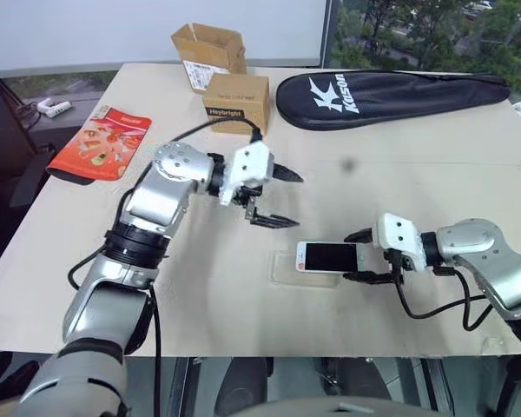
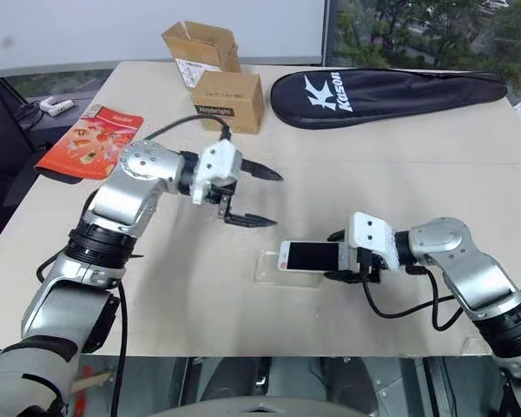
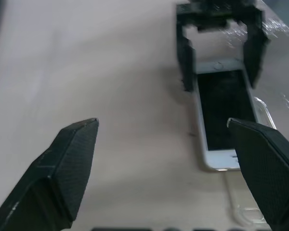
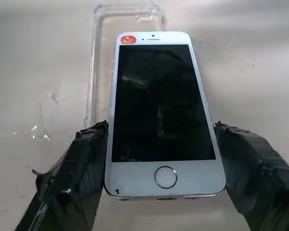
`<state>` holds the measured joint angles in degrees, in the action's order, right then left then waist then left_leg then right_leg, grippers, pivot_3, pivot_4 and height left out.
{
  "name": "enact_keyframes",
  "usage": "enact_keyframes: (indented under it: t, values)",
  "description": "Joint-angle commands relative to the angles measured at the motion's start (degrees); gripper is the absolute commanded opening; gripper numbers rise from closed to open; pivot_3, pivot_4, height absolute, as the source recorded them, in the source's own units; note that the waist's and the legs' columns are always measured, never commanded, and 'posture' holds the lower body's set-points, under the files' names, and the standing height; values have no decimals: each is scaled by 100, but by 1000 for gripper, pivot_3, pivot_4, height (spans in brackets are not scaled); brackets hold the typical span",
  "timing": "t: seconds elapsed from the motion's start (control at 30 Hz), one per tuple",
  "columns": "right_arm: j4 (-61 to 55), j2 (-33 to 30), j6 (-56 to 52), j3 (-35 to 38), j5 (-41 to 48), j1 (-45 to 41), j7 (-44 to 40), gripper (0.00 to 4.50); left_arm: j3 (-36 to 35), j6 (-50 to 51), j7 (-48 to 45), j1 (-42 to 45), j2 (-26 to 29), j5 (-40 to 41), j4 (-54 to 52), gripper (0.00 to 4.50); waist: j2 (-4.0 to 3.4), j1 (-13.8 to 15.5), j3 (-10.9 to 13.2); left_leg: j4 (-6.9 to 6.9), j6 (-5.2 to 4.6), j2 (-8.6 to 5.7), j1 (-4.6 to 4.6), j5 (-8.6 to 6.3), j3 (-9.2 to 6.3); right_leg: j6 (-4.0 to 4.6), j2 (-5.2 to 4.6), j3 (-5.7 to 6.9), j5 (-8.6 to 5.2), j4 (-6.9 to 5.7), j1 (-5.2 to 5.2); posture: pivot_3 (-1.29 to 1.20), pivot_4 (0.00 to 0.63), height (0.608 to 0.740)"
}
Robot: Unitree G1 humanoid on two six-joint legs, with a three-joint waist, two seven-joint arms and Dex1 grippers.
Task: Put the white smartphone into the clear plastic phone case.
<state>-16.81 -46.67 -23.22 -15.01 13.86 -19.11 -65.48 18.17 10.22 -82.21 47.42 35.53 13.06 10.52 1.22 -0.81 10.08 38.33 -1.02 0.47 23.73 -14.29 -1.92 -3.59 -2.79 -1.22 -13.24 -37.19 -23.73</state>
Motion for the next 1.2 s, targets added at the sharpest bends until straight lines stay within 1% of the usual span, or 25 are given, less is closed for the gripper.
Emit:
enact_keyframes:
  t: [0.03, 0.13, 0.27, 0.33, 0.43, 0.53, 0.6, 0.63, 0.73, 0.8, 1.07, 1.2]
  values:
    - [-216, -25, 69, 10, -13, -83, -81, 2992, 21, 66, -238, -15, 174, -46, -320, 4500, -1, 0, 1, 0, 0, 0, 0, 0, -2, 0, 0, 1, 0, -1, 0, 0, 150, 740]
    - [-294, 3, 6, -19, -6, -72, -86, 2992, -63, 249, -232, -298, 279, 58, -680, 4500, -1, -1, 1, 0, 0, 1, -2, 0, -2, 0, 0, 2, 0, -7, 0, 0, 150, 740]
    - [-328, 20, -17, -38, -1, -23, -85, 2992, -320, 830, -172, -786, 573, 371, -1228, 4500, -2, -3, 1, 4, 0, 1, -4, 0, -2, 0, -1, 0, 0, -15, 0, 0, 150, 740]
    - [-352, 17, -35, -38, 23, 8, -96, 2992, -457, 1219, -55, -1162, 682, 638, -1711, 4500, -4, -5, 2, 4, 0, 2, -5, 0, -3, 0, -1, -1, 0, -20, 0, 0, 150, 740]
    - [-400, 62, -94, -41, 71, 28, -74, 2992, -577, 1674, 267, -1648, 752, 832, -2329, 4500, -4, 5, 2, 5, 0, 4, -6, 0, -5, 0, -2, 2, -1, -24, 0, 0, 150, 740]
    - [-410, 126, -120, -62, 58, 13, -42, 2992, -705, 2054, 687, -1988, 663, 1014, -2773, 3738, -4, 27, 2, 7, 0, 3, -6, 0, -7, 0, -3, 4, -1, -25, 2, 0, 150, 740]
    - [-408, 147, -125, -63, 47, 16, -41, 2992, -686, 2143, 929, -2100, 600, 992, -2904, 2678, -4, 27, 2, 10, 0, 2, -6, 0, -7, 0, -4, 4, -1, -27, 2, 0, 150, 740]
    - [-406, 155, -129, -64, 42, 17, -41, 2992, -636, 2153, 1044, -2139, 581, 925, -2946, 2252, -4, 26, 2, 11, 0, 0, -6, 0, -7, 0, -5, 4, -1, -29, 2, 0, 150, 740]
    - [-418, 150, -125, -83, 24, 46, -42, 2992, -354, 1950, 1327, -2343, 528, 600, -3095, 668, -4, 18, 2, 11, 0, -1, -10, 0, -5, 0, -5, 1, -1, -33, 3, 0, 150, 740]
    - [-444, 146, -139, -108, 13, 61, -29, 2992, -278, 2032, 1482, -2423, 451, 588, -3167, 78, -4, 14, 2, 10, 0, -1, -11, 0, -4, 1, -4, 0, -1, -34, 2, 0, 150, 740]
    - [-494, 196, -498, -249, -96, -8, 163, 2992, 203, 2062, 1610, -2420, 456, 267, -3135, 78, -5, 16, 2, 10, 0, -1, -15, 0, -4, 1, -4, -1, -1, -39, 3, 0, 150, 740]
    - [-452, 255, -543, -353, -216, -77, 246, 2992, 423, 2000, 1547, -2381, 607, 13, -3044, 78, -5, 6, 2, 10, 0, -1, -16, 0, -3, 1, -3, -1, -1, -41, 3, 0, 150, 740]
